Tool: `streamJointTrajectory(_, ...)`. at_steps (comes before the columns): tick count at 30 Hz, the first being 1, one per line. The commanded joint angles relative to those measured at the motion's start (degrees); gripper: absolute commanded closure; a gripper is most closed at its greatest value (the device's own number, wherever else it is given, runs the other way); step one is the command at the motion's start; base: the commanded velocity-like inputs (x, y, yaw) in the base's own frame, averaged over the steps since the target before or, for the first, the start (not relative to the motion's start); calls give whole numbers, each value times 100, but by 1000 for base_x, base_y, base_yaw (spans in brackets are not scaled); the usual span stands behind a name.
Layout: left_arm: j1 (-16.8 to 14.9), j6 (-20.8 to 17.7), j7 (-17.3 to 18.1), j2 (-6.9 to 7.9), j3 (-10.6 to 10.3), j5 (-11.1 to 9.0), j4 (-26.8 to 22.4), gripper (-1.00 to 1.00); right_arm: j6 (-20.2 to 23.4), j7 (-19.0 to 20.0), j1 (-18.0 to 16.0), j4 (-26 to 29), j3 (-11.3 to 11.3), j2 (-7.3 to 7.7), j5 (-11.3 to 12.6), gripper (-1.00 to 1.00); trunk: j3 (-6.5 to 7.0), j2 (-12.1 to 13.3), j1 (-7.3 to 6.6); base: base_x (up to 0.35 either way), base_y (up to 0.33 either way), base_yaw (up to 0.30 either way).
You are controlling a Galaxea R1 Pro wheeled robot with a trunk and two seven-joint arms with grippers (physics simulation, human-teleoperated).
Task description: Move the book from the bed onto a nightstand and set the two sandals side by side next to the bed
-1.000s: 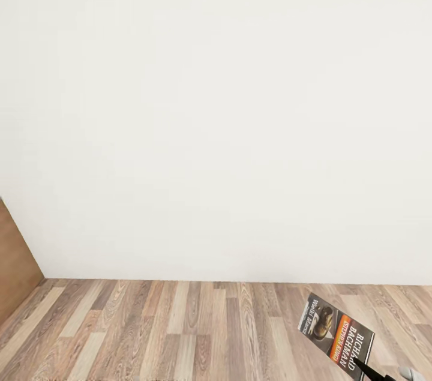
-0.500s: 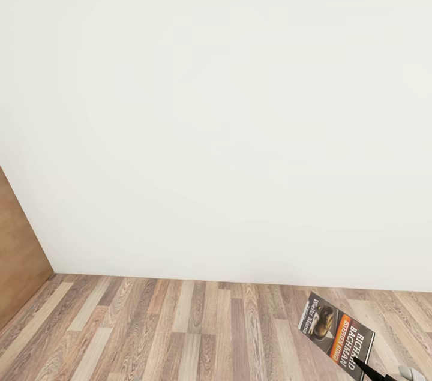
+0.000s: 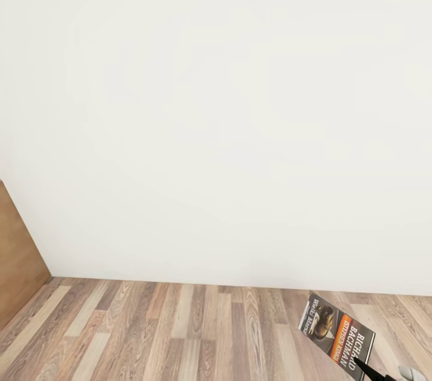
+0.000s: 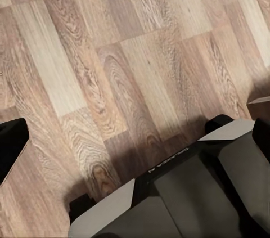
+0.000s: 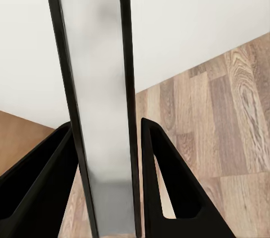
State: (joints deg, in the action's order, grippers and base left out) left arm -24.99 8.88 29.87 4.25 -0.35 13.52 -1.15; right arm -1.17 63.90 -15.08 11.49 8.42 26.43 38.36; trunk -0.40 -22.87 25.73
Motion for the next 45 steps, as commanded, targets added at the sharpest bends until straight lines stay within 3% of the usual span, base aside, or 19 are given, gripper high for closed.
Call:
streamJointTrajectory(1, -2, 44, 1, 0, 0, 45, 2, -100, -13, 17, -4, -6, 10, -1, 5, 100, -4, -5, 5, 309, 0, 0)
streamJointTrajectory(15, 1, 44, 1, -3, 0, 45, 9, -100, -12, 47, -4, -6, 10, 0, 5, 100, -4, -5, 5, 304, 0, 0)
streamJointTrajectory(26, -2, 44, 1, -3, 0, 45, 9, -100, -27, 44, -4, -6, 10, -4, 5, 100, -4, -5, 5, 53, 0, 0)
streamJointTrajectory(38, -2, 44, 1, -12, -6, 53, 10, -100, -32, 44, -4, -6, 10, 1, 5, 100, -4, -5, 5, 248, 0, -3)
streamJointTrajectory(45, 1, 44, 1, -12, -4, 46, 10, -100, -32, 44, -4, -6, 10, -1, 5, 100, 9, -5, 5, 20, 0, -191)
